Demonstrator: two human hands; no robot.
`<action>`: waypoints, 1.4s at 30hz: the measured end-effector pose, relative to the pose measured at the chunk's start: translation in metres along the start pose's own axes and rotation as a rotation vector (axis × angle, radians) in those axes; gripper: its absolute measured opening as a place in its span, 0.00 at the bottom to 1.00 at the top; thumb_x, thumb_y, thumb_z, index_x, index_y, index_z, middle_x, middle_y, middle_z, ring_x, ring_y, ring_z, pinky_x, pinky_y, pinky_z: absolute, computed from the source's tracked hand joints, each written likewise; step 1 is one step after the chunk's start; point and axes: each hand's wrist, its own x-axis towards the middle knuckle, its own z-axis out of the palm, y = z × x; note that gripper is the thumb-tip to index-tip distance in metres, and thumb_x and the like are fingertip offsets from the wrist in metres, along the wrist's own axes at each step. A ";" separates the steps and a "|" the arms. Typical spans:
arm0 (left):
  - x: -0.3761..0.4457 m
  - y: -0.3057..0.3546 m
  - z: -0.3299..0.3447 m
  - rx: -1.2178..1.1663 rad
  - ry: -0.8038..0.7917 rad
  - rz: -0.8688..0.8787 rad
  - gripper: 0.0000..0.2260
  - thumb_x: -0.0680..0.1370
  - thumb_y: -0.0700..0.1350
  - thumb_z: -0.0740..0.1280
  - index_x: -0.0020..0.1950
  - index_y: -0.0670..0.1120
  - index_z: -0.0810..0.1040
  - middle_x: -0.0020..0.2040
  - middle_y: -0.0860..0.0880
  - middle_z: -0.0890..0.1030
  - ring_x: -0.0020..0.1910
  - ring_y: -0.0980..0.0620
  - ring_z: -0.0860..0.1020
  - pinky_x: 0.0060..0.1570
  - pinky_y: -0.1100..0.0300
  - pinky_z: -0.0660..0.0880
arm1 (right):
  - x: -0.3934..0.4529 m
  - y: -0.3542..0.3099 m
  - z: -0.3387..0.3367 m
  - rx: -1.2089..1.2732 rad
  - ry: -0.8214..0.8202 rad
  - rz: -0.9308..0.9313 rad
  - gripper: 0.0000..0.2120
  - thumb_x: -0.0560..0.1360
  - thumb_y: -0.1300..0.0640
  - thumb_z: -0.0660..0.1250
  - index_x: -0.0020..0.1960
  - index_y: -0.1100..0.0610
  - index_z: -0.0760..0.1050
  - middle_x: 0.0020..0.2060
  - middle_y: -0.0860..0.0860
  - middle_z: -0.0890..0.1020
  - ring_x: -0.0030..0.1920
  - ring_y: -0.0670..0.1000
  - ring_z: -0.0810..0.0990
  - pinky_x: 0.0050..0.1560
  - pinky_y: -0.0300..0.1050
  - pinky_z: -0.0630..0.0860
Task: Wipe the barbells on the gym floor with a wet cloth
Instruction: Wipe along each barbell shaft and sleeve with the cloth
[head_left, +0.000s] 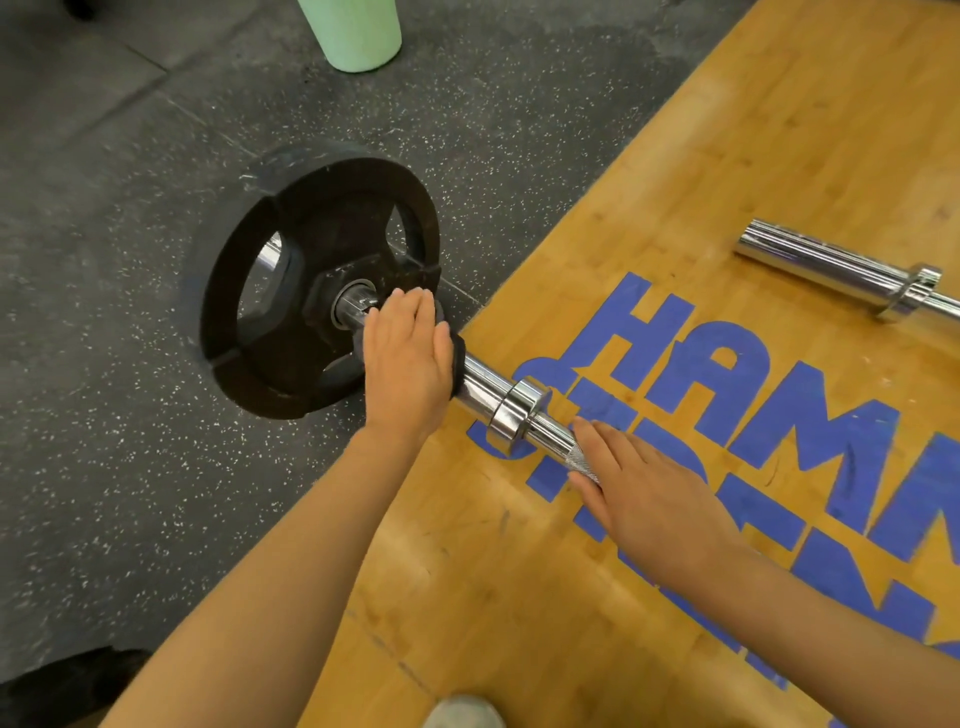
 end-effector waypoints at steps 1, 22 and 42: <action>-0.006 0.007 0.000 -0.031 0.001 0.018 0.25 0.83 0.50 0.48 0.71 0.37 0.71 0.68 0.41 0.73 0.73 0.41 0.66 0.75 0.44 0.55 | 0.000 0.000 0.000 0.001 -0.010 -0.002 0.26 0.85 0.44 0.40 0.70 0.60 0.65 0.52 0.56 0.83 0.48 0.57 0.84 0.31 0.48 0.82; -0.022 0.017 0.007 0.012 0.019 0.182 0.23 0.82 0.49 0.54 0.68 0.36 0.74 0.66 0.40 0.76 0.67 0.41 0.72 0.72 0.43 0.61 | -0.001 -0.004 -0.002 -0.046 -0.015 -0.020 0.25 0.83 0.46 0.47 0.72 0.61 0.63 0.54 0.58 0.82 0.49 0.58 0.83 0.36 0.51 0.83; -0.003 0.007 -0.001 0.025 0.016 0.035 0.24 0.80 0.52 0.53 0.66 0.39 0.76 0.63 0.41 0.75 0.65 0.43 0.71 0.73 0.46 0.58 | -0.007 0.005 0.010 -0.191 0.056 -0.117 0.26 0.83 0.49 0.49 0.73 0.65 0.62 0.66 0.61 0.77 0.64 0.60 0.79 0.65 0.55 0.75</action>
